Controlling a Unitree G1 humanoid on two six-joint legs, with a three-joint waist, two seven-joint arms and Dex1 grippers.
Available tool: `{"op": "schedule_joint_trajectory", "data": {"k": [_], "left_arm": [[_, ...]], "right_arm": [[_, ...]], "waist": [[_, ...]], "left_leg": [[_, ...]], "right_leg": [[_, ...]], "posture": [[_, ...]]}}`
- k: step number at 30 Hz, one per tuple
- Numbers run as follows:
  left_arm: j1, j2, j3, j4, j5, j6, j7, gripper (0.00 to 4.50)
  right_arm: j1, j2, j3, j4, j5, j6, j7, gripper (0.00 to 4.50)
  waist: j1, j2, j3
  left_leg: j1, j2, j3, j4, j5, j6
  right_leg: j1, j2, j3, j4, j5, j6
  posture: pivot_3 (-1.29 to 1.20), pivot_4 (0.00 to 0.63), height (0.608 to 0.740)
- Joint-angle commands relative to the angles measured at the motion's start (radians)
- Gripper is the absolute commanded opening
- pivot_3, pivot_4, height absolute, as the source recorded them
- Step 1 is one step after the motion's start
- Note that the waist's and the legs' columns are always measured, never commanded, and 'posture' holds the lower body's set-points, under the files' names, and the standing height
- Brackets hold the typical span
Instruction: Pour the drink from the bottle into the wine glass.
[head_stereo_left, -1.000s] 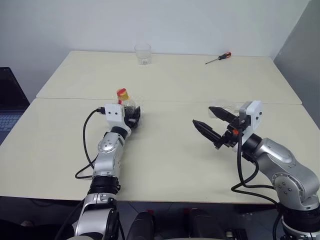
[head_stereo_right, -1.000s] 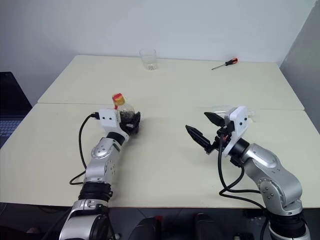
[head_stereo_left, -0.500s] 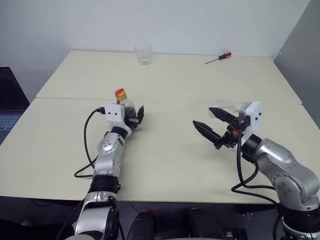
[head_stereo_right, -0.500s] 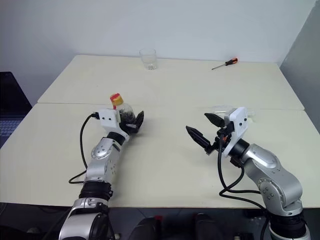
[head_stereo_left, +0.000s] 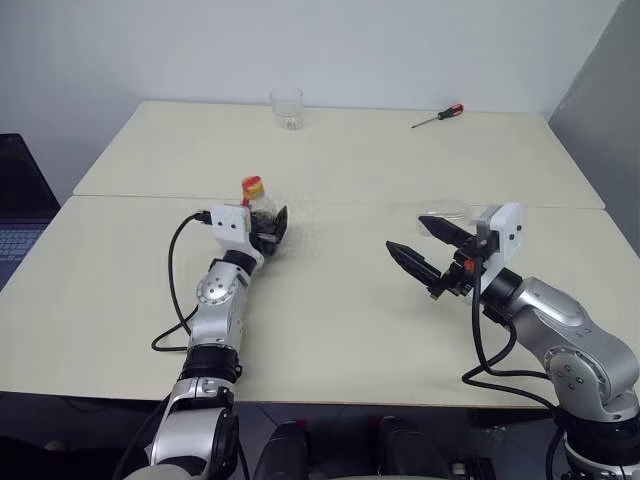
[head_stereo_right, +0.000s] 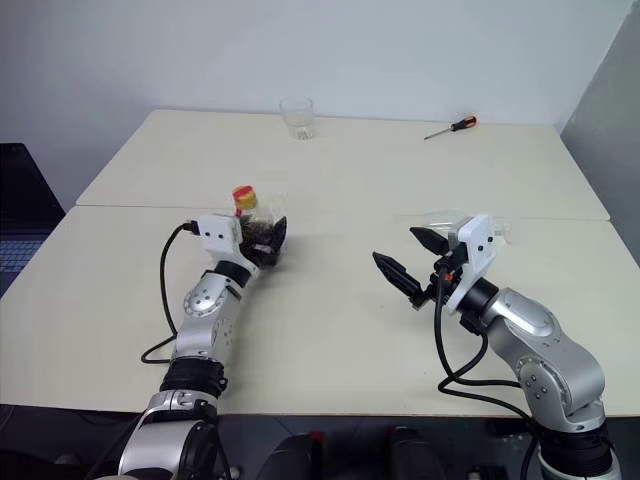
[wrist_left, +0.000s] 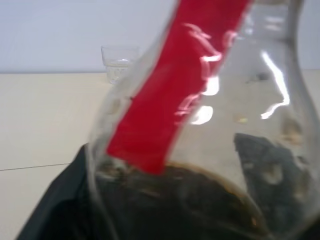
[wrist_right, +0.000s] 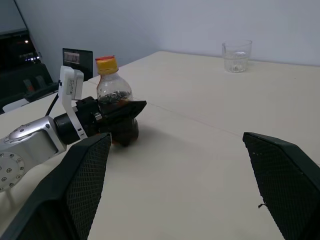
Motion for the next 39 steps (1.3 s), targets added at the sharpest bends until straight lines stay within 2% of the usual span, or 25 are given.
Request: {"op": "schedule_joint_trajectory", "data": {"k": [1, 5, 11, 16, 21, 25, 31, 39], "left_arm": [[-0.028, 0.007, 0.002, -0.015, -0.007, -0.032, -0.010, 2.73], [-0.029, 0.006, 0.003, -0.015, -0.008, -0.033, -0.011, 2.36], [-0.017, 0.009, -0.013, -0.070, -0.023, 0.027, -0.042, 2.29], [0.033, 0.038, -0.067, -0.274, -0.105, 0.248, -0.166, 2.23], [0.069, 0.112, -0.122, -0.495, -0.216, 0.502, -0.301, 2.23], [0.057, 0.178, -0.140, -0.593, -0.271, 0.624, -0.377, 2.23], [0.027, 0.232, -0.148, -0.642, -0.304, 0.700, -0.443, 2.23], [0.061, 0.269, -0.171, -0.679, -0.312, 0.733, -0.505, 2.23]], "right_arm": [[-0.008, 0.003, -0.011, -0.033, 0.007, -0.008, -0.004, 4.50], [-0.006, 0.004, -0.010, -0.035, 0.009, -0.007, -0.004, 4.50], [-0.026, -0.001, -0.006, -0.027, 0.011, -0.004, 0.007, 4.50], [-0.168, 0.005, 0.048, 0.043, 0.007, 0.001, 0.060, 4.50], [-0.357, 0.072, 0.142, 0.188, -0.051, -0.043, 0.116, 4.50], [-0.437, 0.139, 0.198, 0.294, -0.111, -0.090, 0.143, 4.50], [-0.481, 0.184, 0.246, 0.378, -0.178, -0.129, 0.191, 4.50], [-0.503, 0.231, 0.224, 0.402, -0.186, -0.102, 0.177, 4.50]], "waist": [[0.000, 0.000, 0.000], [0.000, 0.000, 0.000], [0.000, 0.000, 0.000], [-0.004, 0.000, 0.000], [-0.009, 0.001, 0.001], [-0.007, 0.002, 0.002], [-0.005, 0.002, 0.002], [-0.006, 0.003, 0.003]], "left_leg": [[0.000, 0.000, 0.000, 0.000, 0.000, 0.000], [0.000, 0.000, 0.000, 0.000, 0.000, 0.000], [0.000, 0.000, 0.000, 0.000, 0.000, 0.000], [0.000, 0.000, 0.000, 0.000, 0.000, 0.000], [0.000, 0.001, 0.000, -0.001, 0.000, 0.000], [0.000, 0.002, 0.000, -0.001, 0.000, 0.000], [-0.001, 0.001, 0.000, 0.000, 0.000, 0.000], [-0.002, 0.002, 0.000, -0.001, 0.000, 0.000]], "right_leg": [[0.000, 0.000, 0.000, 0.000, 0.000, 0.000], [0.000, 0.000, 0.000, 0.000, 0.000, 0.000], [0.000, 0.000, 0.000, 0.000, 0.000, 0.000], [0.000, 0.000, 0.000, 0.000, 0.000, 0.000], [-0.002, 0.000, 0.001, 0.000, 0.000, 0.000], [-0.003, 0.001, 0.000, 0.000, 0.000, -0.001], [-0.003, 0.000, 0.001, 0.000, 0.000, -0.001], [-0.004, -0.002, 0.001, 0.000, 0.000, -0.001]], "posture": [[0.00, 0.150, 0.740], [0.00, 0.150, 0.740], [0.00, 0.150, 0.740], [0.00, 0.150, 0.740], [0.00, 0.150, 0.740], [0.00, 0.150, 0.740], [0.00, 0.150, 0.740], [0.00, 0.150, 0.740]]}}
